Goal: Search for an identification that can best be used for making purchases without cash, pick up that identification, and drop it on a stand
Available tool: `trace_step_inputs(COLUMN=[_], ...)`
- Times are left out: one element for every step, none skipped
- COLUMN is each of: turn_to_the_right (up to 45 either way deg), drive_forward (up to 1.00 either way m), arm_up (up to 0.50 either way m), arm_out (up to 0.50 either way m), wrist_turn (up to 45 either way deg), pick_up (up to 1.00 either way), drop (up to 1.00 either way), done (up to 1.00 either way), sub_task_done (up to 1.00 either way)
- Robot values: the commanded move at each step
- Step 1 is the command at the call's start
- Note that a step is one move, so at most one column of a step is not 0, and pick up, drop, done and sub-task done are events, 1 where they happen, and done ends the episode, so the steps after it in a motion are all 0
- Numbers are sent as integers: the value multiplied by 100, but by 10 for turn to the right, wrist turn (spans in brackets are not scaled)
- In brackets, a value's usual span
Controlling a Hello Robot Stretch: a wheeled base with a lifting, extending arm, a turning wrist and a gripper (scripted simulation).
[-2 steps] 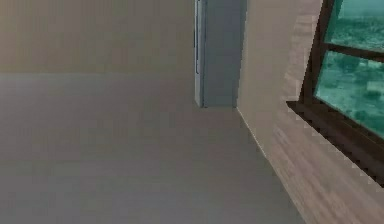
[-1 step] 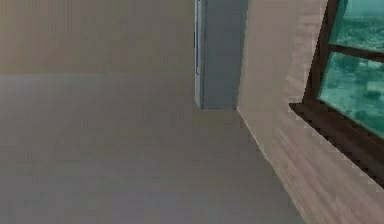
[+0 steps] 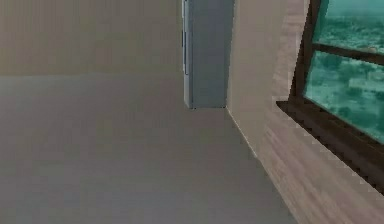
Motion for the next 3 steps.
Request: trace_step_inputs(turn_to_the_right=[30,450,450], drive_forward=[0,0,0], arm_up=[0,0,0], arm_out=[0,0,0], wrist_turn=[0,0,0], pick_up=[0,0,0], drop=[0,0,0], done=[0,0,0], sub_task_done=[0,0,0])
